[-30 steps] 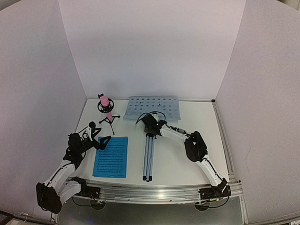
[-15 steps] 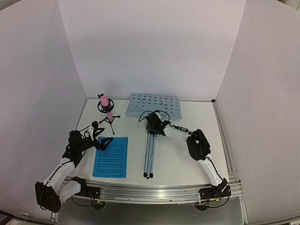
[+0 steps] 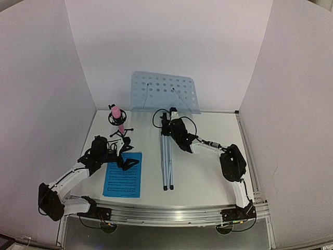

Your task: Set up the instrument practice props

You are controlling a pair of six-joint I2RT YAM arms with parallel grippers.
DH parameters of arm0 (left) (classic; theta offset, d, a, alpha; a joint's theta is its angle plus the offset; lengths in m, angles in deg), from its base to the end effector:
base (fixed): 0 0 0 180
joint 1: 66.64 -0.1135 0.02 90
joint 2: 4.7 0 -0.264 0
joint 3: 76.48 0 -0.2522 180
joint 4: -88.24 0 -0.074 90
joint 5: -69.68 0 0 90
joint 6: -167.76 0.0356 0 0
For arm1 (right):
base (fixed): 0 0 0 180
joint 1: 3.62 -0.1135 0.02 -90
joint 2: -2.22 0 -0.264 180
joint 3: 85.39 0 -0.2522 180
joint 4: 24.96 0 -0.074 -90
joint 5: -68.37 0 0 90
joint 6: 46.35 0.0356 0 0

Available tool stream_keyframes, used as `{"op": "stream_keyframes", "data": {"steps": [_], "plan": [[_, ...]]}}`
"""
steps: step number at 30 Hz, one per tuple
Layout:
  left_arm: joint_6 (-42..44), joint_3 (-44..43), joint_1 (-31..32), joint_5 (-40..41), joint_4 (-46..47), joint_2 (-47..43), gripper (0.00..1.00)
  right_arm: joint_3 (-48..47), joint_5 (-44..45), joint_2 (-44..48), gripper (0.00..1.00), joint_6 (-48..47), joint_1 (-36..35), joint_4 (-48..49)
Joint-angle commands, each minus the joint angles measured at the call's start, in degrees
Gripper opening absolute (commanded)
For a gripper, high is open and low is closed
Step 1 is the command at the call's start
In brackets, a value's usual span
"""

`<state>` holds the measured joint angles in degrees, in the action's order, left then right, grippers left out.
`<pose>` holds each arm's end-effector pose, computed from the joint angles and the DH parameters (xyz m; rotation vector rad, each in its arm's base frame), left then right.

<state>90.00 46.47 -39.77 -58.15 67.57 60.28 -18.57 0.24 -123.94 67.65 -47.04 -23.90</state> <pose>0.2112 -0.1315 0.2690 1.0619 1.7634 -0.8381 0.3914 0.3521 0.2479 -0.0252 1.7921 0.5123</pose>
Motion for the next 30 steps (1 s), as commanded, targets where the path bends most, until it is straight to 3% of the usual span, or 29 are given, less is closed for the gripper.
{"op": "stream_keyframes", "data": {"steps": [1, 6, 12, 20, 28, 30], "plan": [[1.0, -8.8, 1.8, 0.1, 1.2, 6.9, 1.00, -2.7, 3.4, 9.9, 0.00, -15.9, 0.8, 40.3], [-3.8, -14.7, 4.0, 4.3, 11.3, 16.3, 0.97, -3.4, 1.9, 9.2, 0.00, -20.6, 0.3, 48.6], [-3.3, -19.8, 7.3, 6.2, 22.4, 25.7, 0.89, -6.0, 2.7, 6.8, 0.00, -30.5, -0.7, 54.2], [-2.8, -24.6, 8.9, 9.6, 34.0, 34.8, 0.66, -10.5, 5.8, 1.4, 0.00, -47.8, -4.7, 60.4], [-3.7, -30.5, 8.9, 12.0, 37.8, 41.7, 0.64, -10.7, 9.4, -0.6, 0.00, -43.7, -5.1, 64.5], [-3.3, -31.6, 8.9, 13.9, 37.7, 42.8, 0.59, -10.3, 10.2, -0.5, 0.00, -42.5, -5.1, 65.2]]}}
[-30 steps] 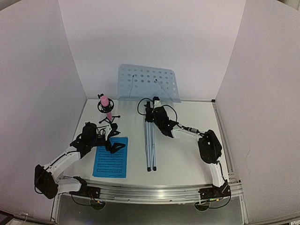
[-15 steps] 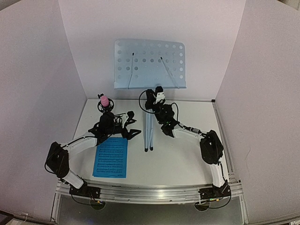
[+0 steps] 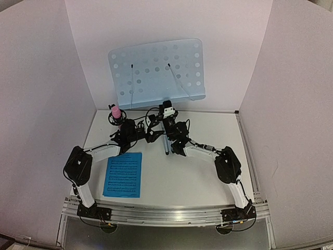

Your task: Set up the instrument practice props

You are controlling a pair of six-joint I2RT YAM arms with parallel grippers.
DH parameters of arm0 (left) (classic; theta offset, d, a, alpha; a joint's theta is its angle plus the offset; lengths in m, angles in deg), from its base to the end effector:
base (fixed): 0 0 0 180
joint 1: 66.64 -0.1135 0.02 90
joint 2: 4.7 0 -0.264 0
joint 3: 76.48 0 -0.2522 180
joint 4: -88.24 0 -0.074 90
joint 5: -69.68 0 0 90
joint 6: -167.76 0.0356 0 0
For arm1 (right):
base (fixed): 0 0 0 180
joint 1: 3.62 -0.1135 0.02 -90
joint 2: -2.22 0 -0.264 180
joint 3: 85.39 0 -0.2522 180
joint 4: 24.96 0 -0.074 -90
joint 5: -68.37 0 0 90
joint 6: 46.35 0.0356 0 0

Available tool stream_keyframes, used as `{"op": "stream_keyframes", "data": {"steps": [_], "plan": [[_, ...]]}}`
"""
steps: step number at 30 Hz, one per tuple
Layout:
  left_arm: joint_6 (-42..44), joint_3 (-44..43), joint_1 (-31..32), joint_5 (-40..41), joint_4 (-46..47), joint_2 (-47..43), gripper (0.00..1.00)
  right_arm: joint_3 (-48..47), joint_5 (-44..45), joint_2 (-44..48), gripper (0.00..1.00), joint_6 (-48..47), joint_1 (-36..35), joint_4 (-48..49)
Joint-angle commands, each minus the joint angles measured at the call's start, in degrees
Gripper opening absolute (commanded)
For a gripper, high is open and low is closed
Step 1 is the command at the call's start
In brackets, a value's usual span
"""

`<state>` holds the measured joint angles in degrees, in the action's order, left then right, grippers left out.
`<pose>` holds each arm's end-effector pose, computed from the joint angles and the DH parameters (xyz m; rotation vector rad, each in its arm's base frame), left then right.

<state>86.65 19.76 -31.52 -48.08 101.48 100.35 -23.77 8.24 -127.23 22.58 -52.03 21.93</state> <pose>0.3405 -0.2598 0.2621 0.9833 1.4513 -0.7503 0.3586 0.3774 0.3303 -0.1304 1.0320 0.1871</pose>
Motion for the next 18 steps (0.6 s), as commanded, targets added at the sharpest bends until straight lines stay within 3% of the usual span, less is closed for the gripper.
{"op": "stream_keyframes", "data": {"steps": [1, 3, 7, 11, 16, 18], "plan": [[0.7, -5.2, 0.7, 4.5, 3.6, 3.3, 0.53, -4.8, 2.5, 2.9, 0.00, 3.1, -0.1, 19.8], [1.0, -5.7, 0.7, 4.9, 3.7, 4.0, 0.47, -4.6, 2.7, 2.8, 0.00, 3.8, -0.1, 20.4], [-0.5, -8.3, 1.0, 4.5, 3.9, 6.2, 0.52, -4.8, 3.0, 2.6, 0.00, 5.6, 0.0, 20.9], [-2.1, -9.7, 1.6, 5.1, 4.9, 7.9, 0.41, -4.9, 2.5, 2.4, 0.00, 5.6, -0.4, 21.1], [-1.8, -10.0, 2.2, 5.2, 5.5, 9.2, 0.38, -3.9, 1.9, 3.0, 0.00, 5.2, -1.0, 21.1], [-2.1, -10.1, 2.3, 6.0, 5.9, 9.7, 0.30, -3.6, 1.9, 3.2, 0.00, 5.2, -1.2, 21.1]]}}
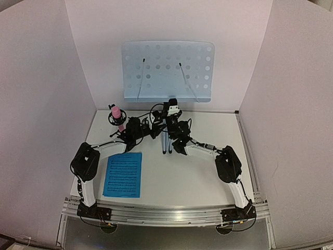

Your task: Set up the instrument practice props

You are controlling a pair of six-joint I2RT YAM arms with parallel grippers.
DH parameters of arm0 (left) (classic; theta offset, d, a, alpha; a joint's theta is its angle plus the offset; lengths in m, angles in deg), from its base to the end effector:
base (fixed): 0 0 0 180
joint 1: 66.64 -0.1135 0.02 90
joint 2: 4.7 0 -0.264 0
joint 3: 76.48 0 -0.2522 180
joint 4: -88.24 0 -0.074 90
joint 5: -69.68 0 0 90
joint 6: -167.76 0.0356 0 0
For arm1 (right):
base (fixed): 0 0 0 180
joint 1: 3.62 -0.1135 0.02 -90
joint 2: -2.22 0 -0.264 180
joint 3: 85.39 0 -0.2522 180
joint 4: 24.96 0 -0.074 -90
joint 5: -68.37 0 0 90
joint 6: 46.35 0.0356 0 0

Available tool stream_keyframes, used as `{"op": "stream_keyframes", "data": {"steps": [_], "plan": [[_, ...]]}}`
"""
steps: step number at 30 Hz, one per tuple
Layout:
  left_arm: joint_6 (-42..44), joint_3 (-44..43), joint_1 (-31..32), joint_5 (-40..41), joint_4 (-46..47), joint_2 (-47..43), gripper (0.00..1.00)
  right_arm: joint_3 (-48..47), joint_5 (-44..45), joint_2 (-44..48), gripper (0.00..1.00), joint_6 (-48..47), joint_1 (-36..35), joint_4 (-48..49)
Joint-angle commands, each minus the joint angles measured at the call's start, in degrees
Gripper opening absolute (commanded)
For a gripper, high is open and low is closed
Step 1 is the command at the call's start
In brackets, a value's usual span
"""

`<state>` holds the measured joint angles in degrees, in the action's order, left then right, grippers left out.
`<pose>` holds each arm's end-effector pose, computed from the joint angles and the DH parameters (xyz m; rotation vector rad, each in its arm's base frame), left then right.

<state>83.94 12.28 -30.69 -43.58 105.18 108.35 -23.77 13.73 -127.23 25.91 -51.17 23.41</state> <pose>0.3672 -0.2837 0.2537 0.8953 1.4457 -0.7265 0.3643 0.3677 0.3314 0.0022 1.0556 0.1875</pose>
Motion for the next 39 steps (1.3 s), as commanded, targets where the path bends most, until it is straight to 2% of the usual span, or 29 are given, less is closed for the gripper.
{"op": "stream_keyframes", "data": {"steps": [1, 3, 8, 12, 19, 26, 32, 36, 39], "plan": [[0.5, -2.6, 1.6, 1.9, 2.4, 1.8, 0.23, -3.4, -3.6, 3.2, 0.00, 1.9, -2.1, 19.6], [0.6, -2.3, 1.6, 1.7, 2.6, 1.7, 0.12, -2.8, -3.7, 3.5, 0.00, 2.1, -2.2, 19.7], [0.8, -1.6, 1.6, 0.9, 3.0, 1.2, 0.00, -0.5, -3.3, 4.3, 0.00, 3.2, -2.2, 19.7], [0.0, -0.4, 1.5, 0.8, 2.9, 0.0, 0.00, 3.6, -6.1, 6.1, 0.00, 2.9, -2.2, 18.5], [-3.1, 2.5, 0.6, -0.1, 3.0, -2.0, 0.00, 17.3, -13.3, 14.7, 0.00, 3.6, -2.3, 6.6], [-2.9, 3.4, 0.5, -0.9, 4.8, -1.9, 0.00, 17.5, -15.3, 15.2, 0.01, 4.4, -2.2, 0.2], [2.0, 3.5, 0.5, -1.7, 3.7, -2.5, 0.00, 19.7, -14.8, 16.1, 0.23, 5.3, -2.2, 0.2], [4.7, 2.5, 0.5, -3.9, 2.3, -2.9, 0.00, 21.4, -13.9, 17.4, 0.41, 5.4, -2.2, 0.3], [4.9, 1.9, 0.4, -4.8, 1.9, -3.0, 0.00, 21.9, -14.1, 17.9, 0.48, 5.3, -2.3, 0.1]]}}
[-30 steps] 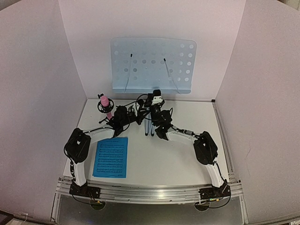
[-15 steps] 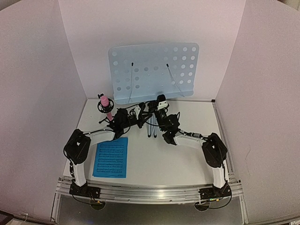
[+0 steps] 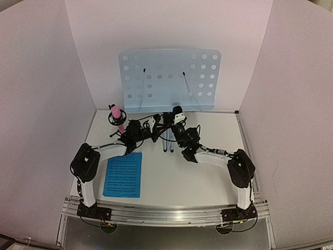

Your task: Set up the instrument practice props

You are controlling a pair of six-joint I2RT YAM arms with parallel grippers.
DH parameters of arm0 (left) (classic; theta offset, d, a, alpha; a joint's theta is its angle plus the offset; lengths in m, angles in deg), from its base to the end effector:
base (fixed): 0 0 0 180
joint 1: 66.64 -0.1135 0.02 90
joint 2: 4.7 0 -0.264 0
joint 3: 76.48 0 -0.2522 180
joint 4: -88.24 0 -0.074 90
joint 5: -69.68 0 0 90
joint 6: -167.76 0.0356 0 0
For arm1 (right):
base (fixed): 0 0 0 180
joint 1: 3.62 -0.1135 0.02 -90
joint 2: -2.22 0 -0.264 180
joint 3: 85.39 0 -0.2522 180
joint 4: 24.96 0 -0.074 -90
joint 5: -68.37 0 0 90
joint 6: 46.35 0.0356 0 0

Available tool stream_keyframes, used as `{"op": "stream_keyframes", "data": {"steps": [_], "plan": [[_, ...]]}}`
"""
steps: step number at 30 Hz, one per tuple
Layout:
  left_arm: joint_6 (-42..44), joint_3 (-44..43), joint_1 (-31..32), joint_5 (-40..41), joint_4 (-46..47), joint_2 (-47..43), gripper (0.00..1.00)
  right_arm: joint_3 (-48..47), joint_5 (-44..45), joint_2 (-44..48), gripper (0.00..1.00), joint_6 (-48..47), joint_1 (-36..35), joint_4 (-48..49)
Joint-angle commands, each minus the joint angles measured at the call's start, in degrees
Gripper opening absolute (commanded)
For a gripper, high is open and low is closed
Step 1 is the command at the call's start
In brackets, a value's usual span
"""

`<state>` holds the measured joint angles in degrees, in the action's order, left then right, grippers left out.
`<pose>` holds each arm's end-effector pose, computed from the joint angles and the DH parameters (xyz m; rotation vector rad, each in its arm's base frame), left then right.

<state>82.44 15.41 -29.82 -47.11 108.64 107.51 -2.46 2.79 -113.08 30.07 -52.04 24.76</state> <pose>0.3551 -0.2859 0.2481 0.9292 1.4128 -0.8059 0.3184 0.3367 0.3289 -0.1854 1.0647 0.3306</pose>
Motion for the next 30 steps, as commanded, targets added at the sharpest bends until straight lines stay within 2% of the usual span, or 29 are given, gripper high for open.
{"op": "stream_keyframes", "data": {"steps": [1, 7, 11, 15, 23, 30], "plan": [[6.0, -1.2, -0.4, -1.3, -1.2, -2.2, 0.00, 1.1, -3.3, 4.0, 0.51, 1.1, -1.4, -1.4], [5.3, -1.4, -0.4, -1.0, -1.3, -2.1, 0.00, 6.3, -4.9, 9.0, 0.64, 3.3, -1.4, -9.0], [5.7, -2.0, -0.4, -1.0, -1.9, -1.7, 0.00, 10.8, -4.4, 12.7, 0.70, 5.1, -1.3, -13.6], [3.8, -2.1, -0.6, -1.2, -2.1, -1.6, 0.00, 10.5, -4.6, 14.6, 0.75, 6.4, -1.3, -21.4], [0.6, -3.3, -0.7, -2.2, -4.9, -2.3, 0.00, 10.5, -10.5, 18.7, 0.71, 12.8, 2.8, -36.2], [3.3, -3.2, -0.7, -2.7, -5.0, -2.2, 0.00, 15.4, -17.5, 21.0, 0.65, 16.3, 5.8, -38.9]]}}
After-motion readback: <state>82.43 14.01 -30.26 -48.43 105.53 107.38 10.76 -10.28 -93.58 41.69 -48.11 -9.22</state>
